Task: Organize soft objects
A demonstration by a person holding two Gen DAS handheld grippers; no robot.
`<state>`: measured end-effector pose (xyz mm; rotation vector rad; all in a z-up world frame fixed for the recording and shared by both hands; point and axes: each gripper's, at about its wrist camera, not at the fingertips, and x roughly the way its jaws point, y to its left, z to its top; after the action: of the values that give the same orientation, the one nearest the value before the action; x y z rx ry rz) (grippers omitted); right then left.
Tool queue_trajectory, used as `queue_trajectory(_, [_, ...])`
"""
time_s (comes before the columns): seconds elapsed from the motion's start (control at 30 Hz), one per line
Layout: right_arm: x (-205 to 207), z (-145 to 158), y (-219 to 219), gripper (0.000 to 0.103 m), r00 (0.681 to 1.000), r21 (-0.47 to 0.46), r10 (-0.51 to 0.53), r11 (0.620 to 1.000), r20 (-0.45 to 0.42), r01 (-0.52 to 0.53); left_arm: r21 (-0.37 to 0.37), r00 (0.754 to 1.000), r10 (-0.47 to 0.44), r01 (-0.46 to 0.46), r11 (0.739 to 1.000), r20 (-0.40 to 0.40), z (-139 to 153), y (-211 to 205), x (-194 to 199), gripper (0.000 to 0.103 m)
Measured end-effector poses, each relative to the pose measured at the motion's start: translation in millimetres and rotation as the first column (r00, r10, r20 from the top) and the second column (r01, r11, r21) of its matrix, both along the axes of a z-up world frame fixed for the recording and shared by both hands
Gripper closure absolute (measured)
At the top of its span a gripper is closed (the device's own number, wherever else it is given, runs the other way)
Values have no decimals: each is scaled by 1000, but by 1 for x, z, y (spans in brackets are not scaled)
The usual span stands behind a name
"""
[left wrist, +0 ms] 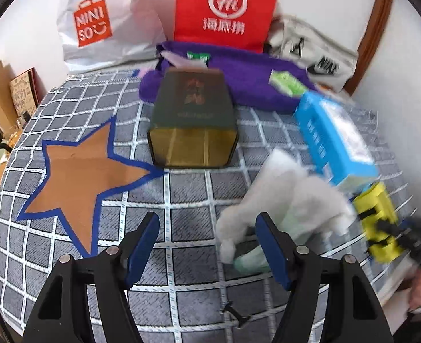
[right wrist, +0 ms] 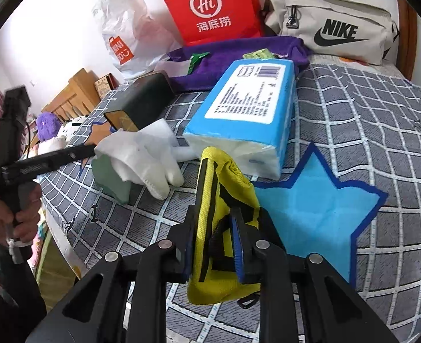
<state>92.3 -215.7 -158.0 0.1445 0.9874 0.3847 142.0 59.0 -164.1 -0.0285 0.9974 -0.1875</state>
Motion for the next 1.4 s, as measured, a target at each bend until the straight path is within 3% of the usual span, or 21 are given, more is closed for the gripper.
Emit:
queue_trajectory(0.17, [0, 6, -7, 81, 1000, -39, -12, 999, 8, 13, -74, 996, -84, 84, 994, -2, -11, -6, -1, 42])
queue_trajectory(0.37, [4, 2, -5, 81, 1000, -27, -1, 1000, -5, 1, -100, 994, -112, 111, 989, -12, -21, -16, 4, 82])
queue_trajectory(0.7, [0, 0, -6, 90, 1000, -19, -12, 1000, 24, 13, -139, 1000, 3, -1, 990, 13, -14, 7, -7, 84])
queue_trajectory(0.93, [-8, 12, -11, 91, 999, 11, -17, 1000, 36, 17, -166, 998, 65, -60, 984, 25, 1, 16, -16, 84])
queue_trajectory(1.4, [-15, 45, -17, 91, 995, 61, -10, 998, 97, 4, -145, 992, 90, -77, 987, 90, 43, 12, -33, 84])
